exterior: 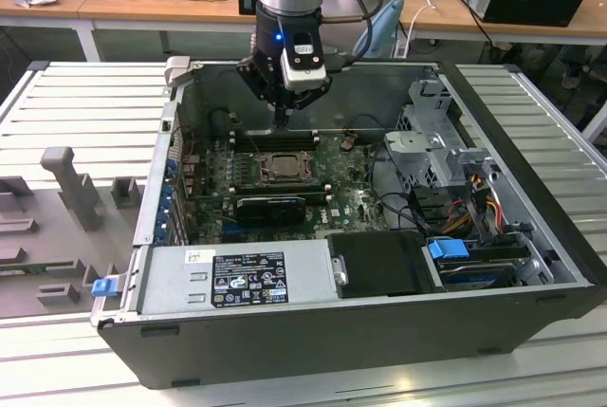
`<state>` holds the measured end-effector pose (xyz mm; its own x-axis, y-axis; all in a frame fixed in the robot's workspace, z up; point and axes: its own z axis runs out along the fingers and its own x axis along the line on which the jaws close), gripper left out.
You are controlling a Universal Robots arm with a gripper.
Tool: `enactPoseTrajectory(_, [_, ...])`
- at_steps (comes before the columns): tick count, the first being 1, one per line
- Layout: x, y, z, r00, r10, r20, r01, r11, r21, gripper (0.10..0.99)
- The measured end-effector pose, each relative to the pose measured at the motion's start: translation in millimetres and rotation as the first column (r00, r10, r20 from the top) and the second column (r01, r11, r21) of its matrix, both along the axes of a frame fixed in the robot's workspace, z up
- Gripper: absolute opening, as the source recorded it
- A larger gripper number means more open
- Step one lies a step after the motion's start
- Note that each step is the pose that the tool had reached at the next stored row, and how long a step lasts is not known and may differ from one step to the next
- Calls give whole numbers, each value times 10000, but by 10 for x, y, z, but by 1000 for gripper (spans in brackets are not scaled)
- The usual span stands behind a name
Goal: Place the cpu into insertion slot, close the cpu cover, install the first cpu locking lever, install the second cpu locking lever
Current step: 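Install the first cpu locking lever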
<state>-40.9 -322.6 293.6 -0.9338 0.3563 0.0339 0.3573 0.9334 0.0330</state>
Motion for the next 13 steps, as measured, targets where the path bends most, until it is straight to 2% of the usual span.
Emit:
enactPoseTrajectory(6, [0, 0, 0, 9993, 365, 5, -365, 9993, 0, 106])
enactPoseTrajectory(11, [-1, 0, 0, 9965, 838, 13, -838, 9965, -1, 106])
enactPoseTrajectory(12, [-3, 0, 0, 9955, 950, 23, -950, 9955, -2, 106])
enactPoseTrajectory(13, [-17, 0, 0, 9947, 1026, 79, -1026, 9947, -8, 106])
